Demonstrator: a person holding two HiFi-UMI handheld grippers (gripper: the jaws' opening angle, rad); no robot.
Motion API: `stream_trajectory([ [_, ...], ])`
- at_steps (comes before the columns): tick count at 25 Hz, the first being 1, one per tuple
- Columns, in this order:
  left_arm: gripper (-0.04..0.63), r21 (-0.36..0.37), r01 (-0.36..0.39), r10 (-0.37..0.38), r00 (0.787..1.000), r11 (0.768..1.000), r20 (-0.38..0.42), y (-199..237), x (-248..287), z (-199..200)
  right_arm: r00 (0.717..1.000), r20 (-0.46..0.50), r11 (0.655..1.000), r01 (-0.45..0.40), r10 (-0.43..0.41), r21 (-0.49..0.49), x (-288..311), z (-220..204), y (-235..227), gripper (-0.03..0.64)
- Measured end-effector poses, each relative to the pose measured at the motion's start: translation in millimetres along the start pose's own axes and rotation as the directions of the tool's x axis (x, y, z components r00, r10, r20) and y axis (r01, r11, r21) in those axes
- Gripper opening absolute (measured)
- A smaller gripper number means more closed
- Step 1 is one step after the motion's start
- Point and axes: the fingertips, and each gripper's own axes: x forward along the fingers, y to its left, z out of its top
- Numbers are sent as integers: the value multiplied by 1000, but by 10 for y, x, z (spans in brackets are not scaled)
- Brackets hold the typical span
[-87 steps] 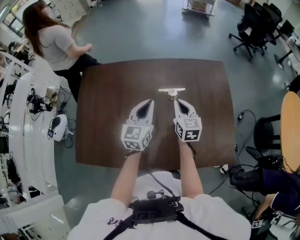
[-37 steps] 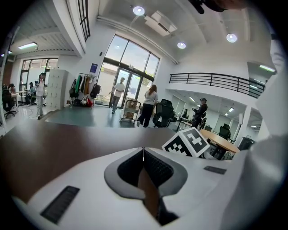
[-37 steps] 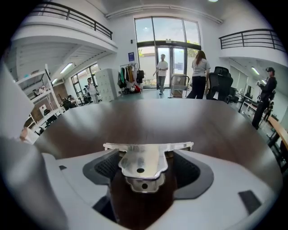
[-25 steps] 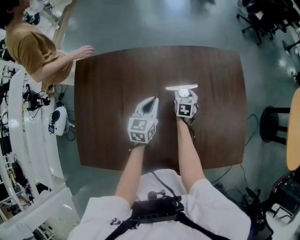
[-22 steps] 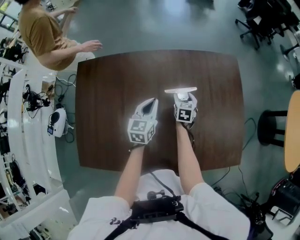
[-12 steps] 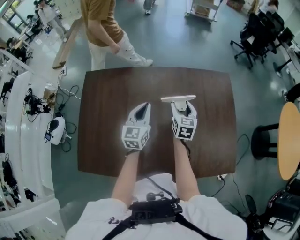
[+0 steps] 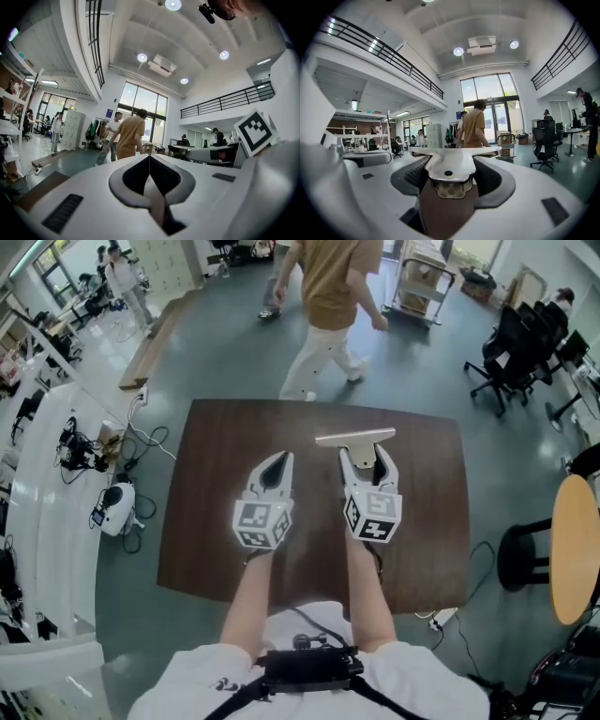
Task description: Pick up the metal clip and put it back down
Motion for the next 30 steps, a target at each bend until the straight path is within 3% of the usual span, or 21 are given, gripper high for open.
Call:
stream_trajectory([
  [5,9,46,-7,3,997,999,82,-138,-81,596,996,78,999,-38,39,-11,-156,368,154,299],
  [12,9,107,2,-16,991,994,132,-255,-177,929,984,164,997,-67,72,-32,-361,761,302,299],
  [16,9,153,2,-23,991,988,135,-339,-198,999,980,185,997,-67,73,-40,-450,867,303,299],
  [23,9,117,-44,25,986,992,163,-229,-263,969,983,159,996,-81,86,-35,-386,783,330,299],
  [30,9,97,-130,116,983,987,139,64,-331,854,982,101,987,-158,161,-33,-110,616,550,301],
])
